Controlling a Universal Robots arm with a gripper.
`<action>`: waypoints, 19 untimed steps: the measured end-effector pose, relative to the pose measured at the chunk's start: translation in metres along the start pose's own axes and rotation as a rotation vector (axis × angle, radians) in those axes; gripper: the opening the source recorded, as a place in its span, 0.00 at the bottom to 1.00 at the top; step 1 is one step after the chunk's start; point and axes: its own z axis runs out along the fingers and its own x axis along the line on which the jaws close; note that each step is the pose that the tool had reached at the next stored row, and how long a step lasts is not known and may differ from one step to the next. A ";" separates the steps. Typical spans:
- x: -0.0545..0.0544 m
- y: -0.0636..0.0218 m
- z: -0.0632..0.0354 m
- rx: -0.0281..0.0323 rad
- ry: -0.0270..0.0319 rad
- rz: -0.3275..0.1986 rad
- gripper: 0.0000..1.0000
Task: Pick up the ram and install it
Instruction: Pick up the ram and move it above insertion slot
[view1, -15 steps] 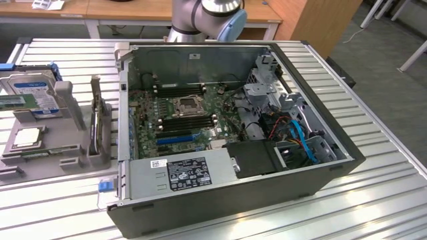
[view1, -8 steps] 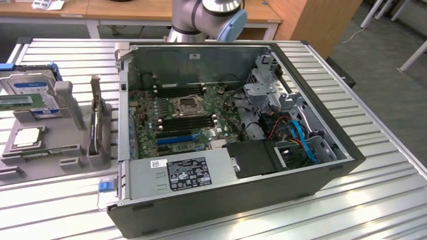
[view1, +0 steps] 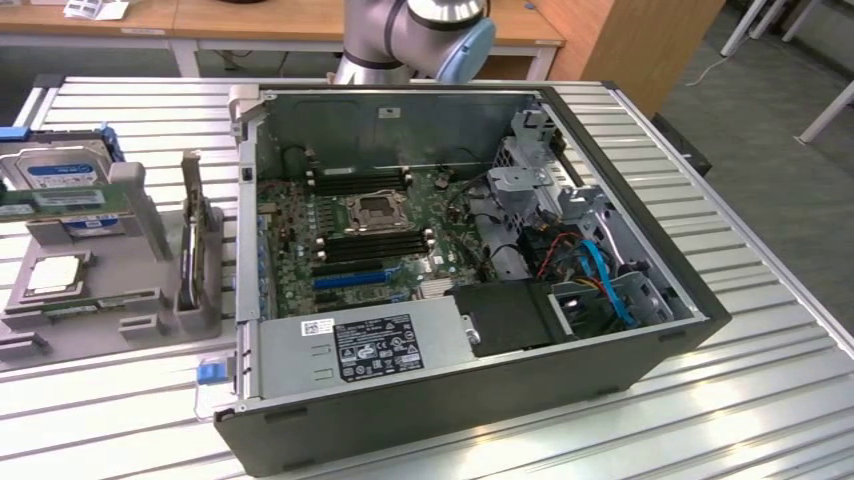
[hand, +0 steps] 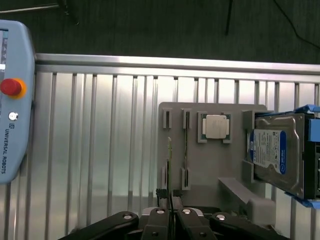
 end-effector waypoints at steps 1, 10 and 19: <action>0.000 -0.0035 -0.0001 0.0001 0.0000 -0.001 0.12; 0.001 -0.0379 -0.0012 0.0001 -0.0003 -0.006 0.12; 0.001 -0.0733 -0.0023 0.0003 -0.0003 -0.012 0.12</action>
